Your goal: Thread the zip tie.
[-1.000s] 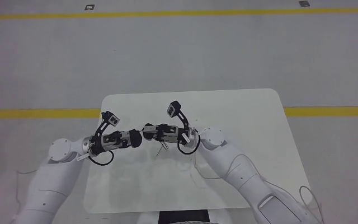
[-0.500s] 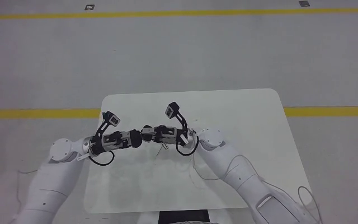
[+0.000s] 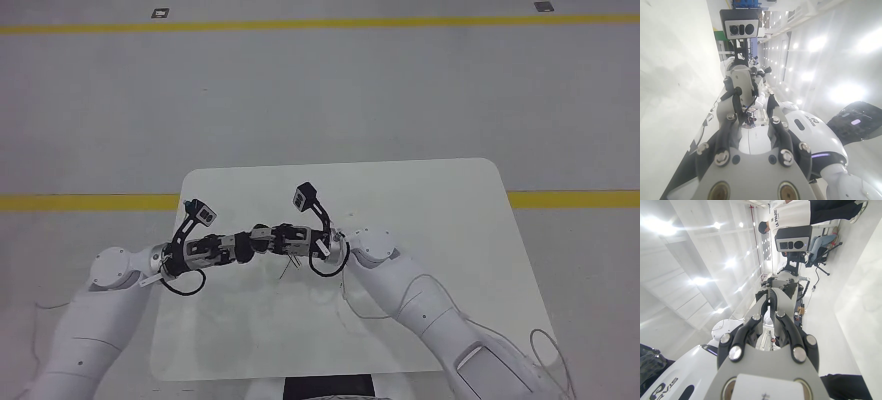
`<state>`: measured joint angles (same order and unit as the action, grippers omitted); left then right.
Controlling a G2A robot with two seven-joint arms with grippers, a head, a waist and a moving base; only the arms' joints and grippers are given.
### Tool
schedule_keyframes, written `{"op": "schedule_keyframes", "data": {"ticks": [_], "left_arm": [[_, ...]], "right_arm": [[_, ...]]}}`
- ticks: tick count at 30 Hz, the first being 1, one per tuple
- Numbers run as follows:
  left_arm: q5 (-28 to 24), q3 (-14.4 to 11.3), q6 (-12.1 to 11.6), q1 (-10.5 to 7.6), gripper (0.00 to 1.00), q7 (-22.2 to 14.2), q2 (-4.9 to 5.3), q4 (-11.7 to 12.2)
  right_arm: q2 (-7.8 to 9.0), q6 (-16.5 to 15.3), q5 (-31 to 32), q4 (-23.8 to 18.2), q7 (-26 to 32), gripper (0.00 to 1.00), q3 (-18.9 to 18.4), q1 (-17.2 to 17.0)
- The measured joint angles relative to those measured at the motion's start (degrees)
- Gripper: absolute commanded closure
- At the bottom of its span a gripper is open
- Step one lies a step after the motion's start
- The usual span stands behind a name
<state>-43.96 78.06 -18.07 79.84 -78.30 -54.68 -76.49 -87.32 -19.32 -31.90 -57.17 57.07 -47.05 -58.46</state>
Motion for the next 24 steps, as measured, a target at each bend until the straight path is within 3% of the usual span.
{"op": "schedule_keyframes", "data": {"ticks": [24], "left_arm": [[-0.08,-0.5,0.2,-0.46,0.77,1.1,0.29,0.58]], "right_arm": [[1.28,4.36,4.5,-1.95,0.93,1.0,-1.22,-0.56]]}}
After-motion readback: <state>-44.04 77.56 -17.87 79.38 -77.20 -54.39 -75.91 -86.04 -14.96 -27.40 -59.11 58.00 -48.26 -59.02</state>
